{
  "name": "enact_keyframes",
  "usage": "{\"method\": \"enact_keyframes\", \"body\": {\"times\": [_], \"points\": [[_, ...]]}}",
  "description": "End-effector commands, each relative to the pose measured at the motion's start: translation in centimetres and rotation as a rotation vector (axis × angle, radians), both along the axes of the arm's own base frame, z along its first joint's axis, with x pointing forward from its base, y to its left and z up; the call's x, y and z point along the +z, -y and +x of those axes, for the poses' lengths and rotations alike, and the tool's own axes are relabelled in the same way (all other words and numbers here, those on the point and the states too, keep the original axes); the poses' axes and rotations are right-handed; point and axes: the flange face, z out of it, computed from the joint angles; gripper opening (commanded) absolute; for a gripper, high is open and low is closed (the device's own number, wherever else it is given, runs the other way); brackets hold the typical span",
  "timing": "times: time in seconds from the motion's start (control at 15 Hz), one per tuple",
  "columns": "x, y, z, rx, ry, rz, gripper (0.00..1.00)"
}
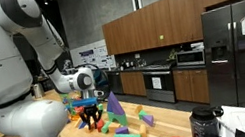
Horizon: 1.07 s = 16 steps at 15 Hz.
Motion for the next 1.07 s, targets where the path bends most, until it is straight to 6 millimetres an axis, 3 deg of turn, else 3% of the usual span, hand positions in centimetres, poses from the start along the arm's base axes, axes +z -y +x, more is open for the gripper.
{"method": "enact_keyframes", "body": {"times": [0.0,0.13,0.73,1.0], "points": [[-0.7,-0.1,0.2,0.040,0.002,0.006,0.06],[-1.2,-0.4,0.2,0.078,0.003,0.002,0.00],[-3.2,-2.3,0.0,0.162,0.025,-0.012,0.00],[-3.7,-2.1,0.1,0.144,0.018,0.010,0.00]]}}
